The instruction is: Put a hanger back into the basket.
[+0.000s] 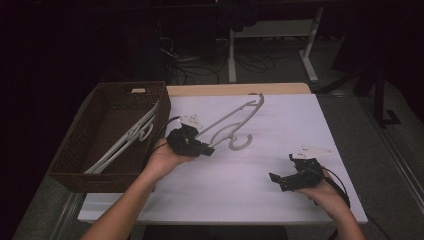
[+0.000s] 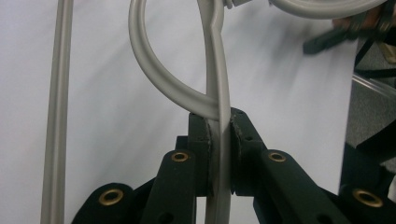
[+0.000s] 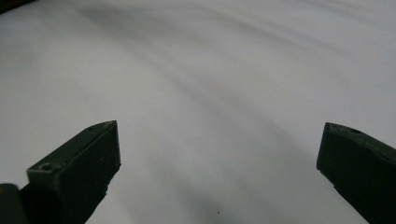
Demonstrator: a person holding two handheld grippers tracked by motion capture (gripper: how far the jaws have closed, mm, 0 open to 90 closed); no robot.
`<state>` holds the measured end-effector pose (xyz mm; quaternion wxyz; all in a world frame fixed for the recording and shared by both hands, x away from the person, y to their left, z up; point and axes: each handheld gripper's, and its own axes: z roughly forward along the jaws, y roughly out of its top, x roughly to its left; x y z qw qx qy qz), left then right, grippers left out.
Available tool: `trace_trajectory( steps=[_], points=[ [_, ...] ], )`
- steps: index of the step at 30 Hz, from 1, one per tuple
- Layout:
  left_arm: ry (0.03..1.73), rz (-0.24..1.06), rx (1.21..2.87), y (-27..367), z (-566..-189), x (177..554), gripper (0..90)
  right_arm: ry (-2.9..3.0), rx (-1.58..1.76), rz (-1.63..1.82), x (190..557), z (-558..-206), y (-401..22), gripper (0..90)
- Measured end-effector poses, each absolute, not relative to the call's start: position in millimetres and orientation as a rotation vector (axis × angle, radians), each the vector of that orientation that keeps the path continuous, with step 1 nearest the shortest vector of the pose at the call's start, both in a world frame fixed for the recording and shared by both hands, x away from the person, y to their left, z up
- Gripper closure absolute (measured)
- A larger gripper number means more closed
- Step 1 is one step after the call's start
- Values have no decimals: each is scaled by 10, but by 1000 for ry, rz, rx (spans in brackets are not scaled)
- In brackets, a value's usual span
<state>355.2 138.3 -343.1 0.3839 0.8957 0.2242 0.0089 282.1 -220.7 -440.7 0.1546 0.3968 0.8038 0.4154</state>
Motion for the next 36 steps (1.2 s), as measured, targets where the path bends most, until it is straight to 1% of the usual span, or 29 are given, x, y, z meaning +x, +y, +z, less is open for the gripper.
trace_trajectory(
  steps=[8, 12, 18, 20, 21, 22, 26, 36],
  points=[
    [540, 82, 2266, 1518, -2829, 3609, 816, 2306, 1115, 1206, 2811, -4396, -2174, 0],
    [544, 97, 2247, 1727, -2562, 3636, 816, 2312, 1114, 1201, 2818, -4402, -2156, 0],
    [591, 164, 2246, 2173, -2360, 3651, 816, 2310, 1117, 1213, 2825, -4409, -2154, 0],
    [602, 178, 2240, 2316, -2332, 3647, 816, 2314, 1116, 1207, 2831, -4414, -2154, 0],
    [602, 178, 2240, 2316, -2332, 3647, 816, 2314, 1116, 1207, 2831, -4414, -2154, 0],
    [613, 202, 2242, 2494, -2315, 3645, 816, 2316, 1114, 1204, 2834, -4416, -2154, 0],
    [636, 220, 2245, 2719, -2328, 3635, 816, 2315, 1123, 1198, 2845, -4421, -2157, 0],
    [767, 260, 2212, 3395, -2638, 3587, 817, 2309, 1124, 1195, 2858, -4428, -2157, 0]
  ],
)
